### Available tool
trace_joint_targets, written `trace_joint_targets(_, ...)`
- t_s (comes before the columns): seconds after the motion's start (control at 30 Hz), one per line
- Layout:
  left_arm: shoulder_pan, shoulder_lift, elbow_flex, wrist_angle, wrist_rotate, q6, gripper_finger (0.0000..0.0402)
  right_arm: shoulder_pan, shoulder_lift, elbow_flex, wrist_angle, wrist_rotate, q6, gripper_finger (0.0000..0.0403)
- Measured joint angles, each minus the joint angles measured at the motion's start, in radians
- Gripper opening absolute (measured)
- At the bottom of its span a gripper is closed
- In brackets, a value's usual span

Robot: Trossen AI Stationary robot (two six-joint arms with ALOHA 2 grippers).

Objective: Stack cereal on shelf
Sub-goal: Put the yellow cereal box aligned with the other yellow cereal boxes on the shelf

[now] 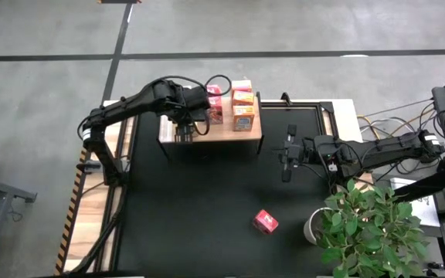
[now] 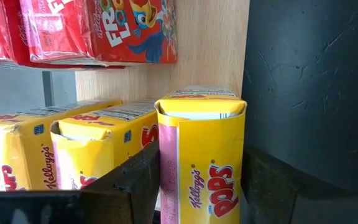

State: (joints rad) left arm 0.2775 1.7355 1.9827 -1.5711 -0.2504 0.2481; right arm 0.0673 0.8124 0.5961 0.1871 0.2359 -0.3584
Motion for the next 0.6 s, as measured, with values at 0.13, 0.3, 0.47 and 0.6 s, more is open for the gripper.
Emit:
trace_joint_targets(0.13,-0.001,0.000,0.000,0.000,0.000,-0.005,0.0186,0.000,0.000,0.000,0.000,0.000,0.000,0.0009)
trace_joint_targets(0.3,-0.002,-0.001,0.000,0.000,-0.001,-0.006,0.0208,0.000,0.000,0.000,0.000,0.000,0.000,0.0009)
trace_joint_targets(0.47,-0.003,-0.003,0.001,0.000,-0.001,-0.006,0.0235,0.000,0.000,0.000,0.000,0.000,0.000,0.0009)
trace_joint_targets(0.6,-0.006,-0.003,0.034,-0.001,-0.001,-0.006,0.0242,0.000,0.000,0.000,0.000,0.000,0.000,0.0009)
